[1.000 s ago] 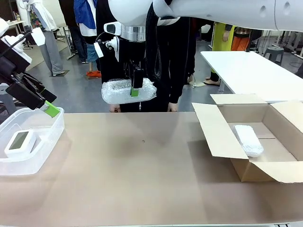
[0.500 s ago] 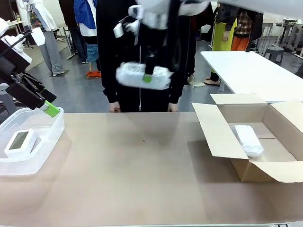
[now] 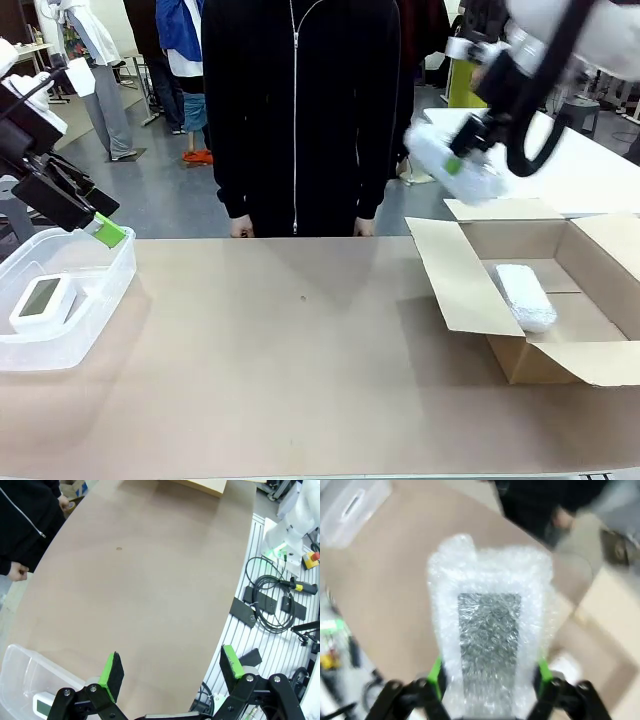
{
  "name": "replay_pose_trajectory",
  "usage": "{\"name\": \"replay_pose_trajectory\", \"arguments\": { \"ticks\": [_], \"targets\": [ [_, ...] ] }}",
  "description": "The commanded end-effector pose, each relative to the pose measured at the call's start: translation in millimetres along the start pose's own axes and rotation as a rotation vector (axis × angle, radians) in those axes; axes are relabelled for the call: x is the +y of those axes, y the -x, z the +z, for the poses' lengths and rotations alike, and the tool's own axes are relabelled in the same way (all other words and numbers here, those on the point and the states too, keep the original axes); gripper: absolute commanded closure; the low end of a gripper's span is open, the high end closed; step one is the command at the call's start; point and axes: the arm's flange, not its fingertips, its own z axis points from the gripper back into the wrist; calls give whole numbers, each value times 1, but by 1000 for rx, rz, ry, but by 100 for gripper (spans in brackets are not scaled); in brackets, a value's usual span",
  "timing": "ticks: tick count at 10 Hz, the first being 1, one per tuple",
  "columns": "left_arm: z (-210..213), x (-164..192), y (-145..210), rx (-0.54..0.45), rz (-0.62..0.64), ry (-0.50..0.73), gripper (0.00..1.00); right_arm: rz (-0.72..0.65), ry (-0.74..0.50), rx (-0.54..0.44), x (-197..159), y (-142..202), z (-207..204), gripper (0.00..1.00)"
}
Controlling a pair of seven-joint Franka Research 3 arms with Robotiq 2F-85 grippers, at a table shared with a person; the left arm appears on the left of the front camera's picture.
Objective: Separate and place wrapped and unwrapped clocks.
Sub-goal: If the picked Digital clock is wrapped, place it in the Package Box ; if not, place it in the Organizing box.
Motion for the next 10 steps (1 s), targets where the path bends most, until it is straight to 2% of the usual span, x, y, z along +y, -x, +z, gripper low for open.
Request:
{"name": "replay_pose_trajectory", "arguments": {
  "ticks": [1, 2, 3, 4, 5, 6, 7, 9, 10],
  "targets": [
    [-1, -1, -1, 8, 6, -11, 0, -196, 78, -2, -27, 43, -11, 22],
    [-1, -1, -1, 8, 6, -11, 0, -275, 140, 22, -48, 57, -15, 22],
    [-1, -1, -1, 8, 6, -11, 0, -348, 177, 95, -63, 60, -26, 22],
    [-1, -1, -1, 8, 6, -11, 0, -363, 214, 181, -75, 64, -35, 22],
    [-1, -1, -1, 8, 6, -11, 0, -380, 248, 138, -76, 54, -35, 22],
    [-1, -1, -1, 8, 6, -11, 0, -217, 240, -12, -47, 24, -30, 22],
    [-1, -1, -1, 8, 6, -11, 0, -356, 209, 130, -85, 79, -37, 22],
    [-1, -1, -1, 8, 6, -11, 0, -356, 209, 130, -85, 79, -37, 22],
    [-1, -1, -1, 8, 6, -11, 0, -327, 221, 105, -74, 62, -39, 22]
  ]
}}
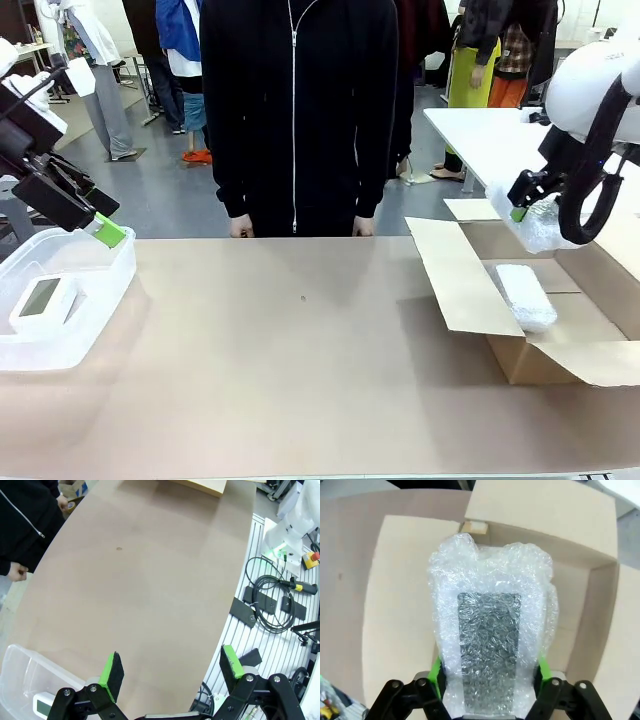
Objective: Separate and place wrapped and unwrapped clocks.
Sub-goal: If the picked Digital clock is wrapped, place it in the Package Box ; if not, place it in the Organizing box.
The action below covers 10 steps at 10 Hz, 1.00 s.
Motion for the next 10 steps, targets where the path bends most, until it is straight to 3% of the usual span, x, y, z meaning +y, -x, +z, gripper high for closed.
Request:
{"name": "replay_pose_trajectory", "arguments": {
  "ticks": [1, 4, 6, 10],
  "targets": [
    [-1, 0, -1, 8, 6, -11, 0, -12, -15, 46, -16, -3, 0, 22],
    [-1, 0, -1, 8, 6, -11, 0, -86, 3, 91, -61, 25, -16, 22],
    [-1, 0, -1, 8, 6, -11, 0, -91, 45, 59, -75, 31, -33, 22],
    [-1, 0, -1, 8, 6, -11, 0, -111, 57, 162, -87, 34, -69, 22]
  ]
}}
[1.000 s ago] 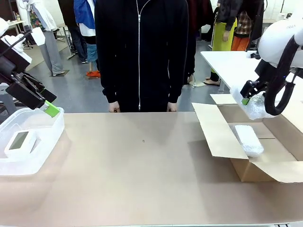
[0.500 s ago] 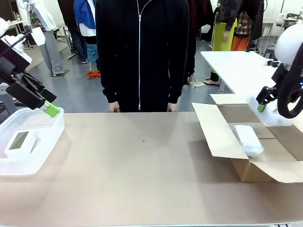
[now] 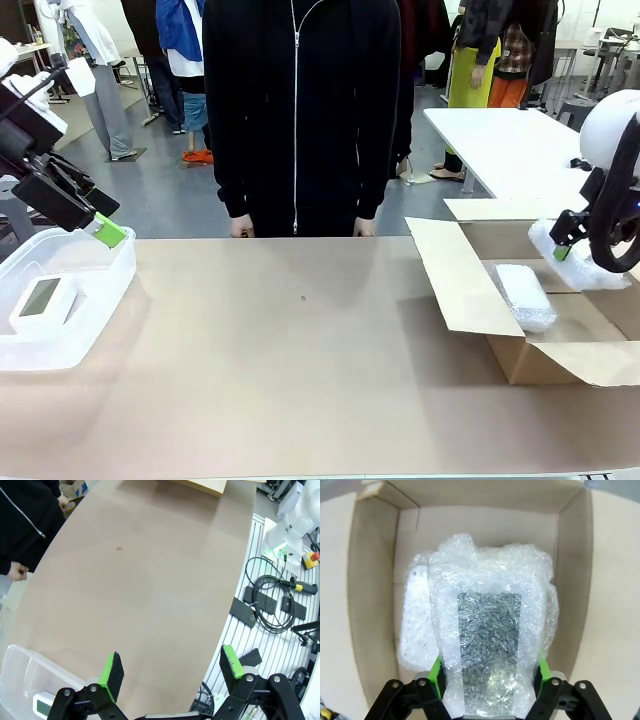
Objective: Separate and place wrapped and unwrapped clocks.
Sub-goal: If the picked Digital clock is wrapped, place it in the Package Box ; if not, place it in the Organizing box.
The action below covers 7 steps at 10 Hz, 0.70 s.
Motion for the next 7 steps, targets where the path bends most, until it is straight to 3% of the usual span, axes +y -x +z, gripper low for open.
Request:
{"name": "replay_pose_trajectory", "arguments": {
  "ticks": [1, 2, 3, 7],
  "targets": [
    [-1, 0, -1, 8, 6, -11, 0, -12, 46, 39, 0, -4, -5, 22],
    [-1, 0, -1, 8, 6, -11, 0, -23, 46, 38, -1, -4, -6, 22],
    [-1, 0, -1, 8, 6, -11, 0, -42, 49, 40, -1, -2, -7, 0],
    [-1, 0, -1, 8, 6, -11, 0, -48, 46, 64, -3, -2, -2, 0]
  ]
}}
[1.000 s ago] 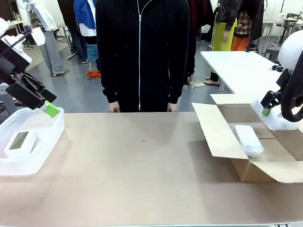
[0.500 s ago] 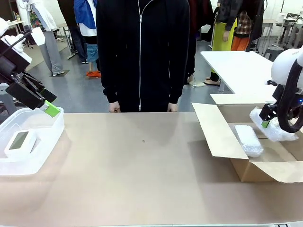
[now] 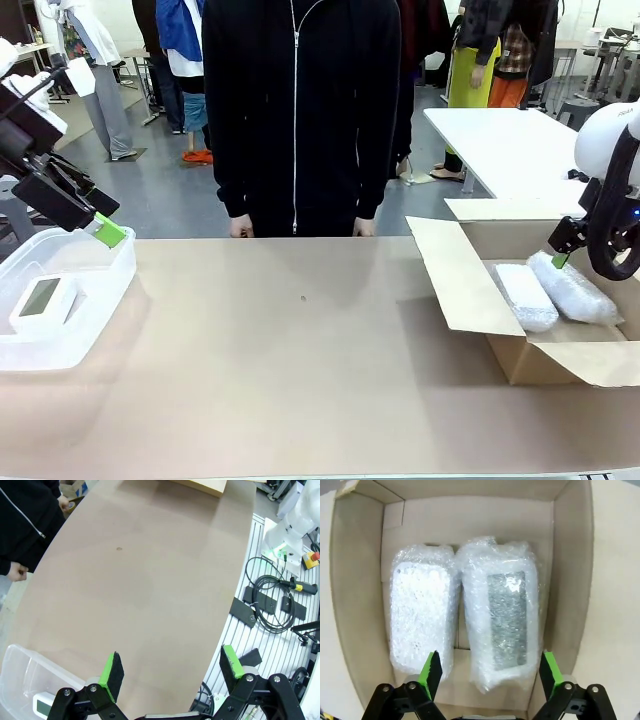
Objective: Separate and place wrapped and unwrapped clocks.
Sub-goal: If the picked Digital clock is wrapped, place it in the Package Box ; if not, place it in the Organizing box.
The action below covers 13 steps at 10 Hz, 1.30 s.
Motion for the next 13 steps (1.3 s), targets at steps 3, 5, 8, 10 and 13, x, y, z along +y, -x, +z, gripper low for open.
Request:
{"name": "replay_pose_trajectory", "arguments": {
  "ticks": [3, 5, 8, 10, 13],
  "targets": [
    [-1, 0, -1, 8, 6, -11, 0, 18, 12, -9, -3, 12, 38, 0],
    [-1, 0, -1, 8, 6, -11, 0, 44, -6, -67, -2, 32, 76, 0],
    [-1, 0, -1, 8, 6, -11, 0, 69, -28, -175, 12, 56, 134, 0],
    [-1, 0, -1, 8, 6, -11, 0, 110, -42, -249, 29, 63, 160, 0],
    [-1, 0, -1, 8, 6, -11, 0, 98, -10, -237, 30, 60, 177, 0]
  ]
}}
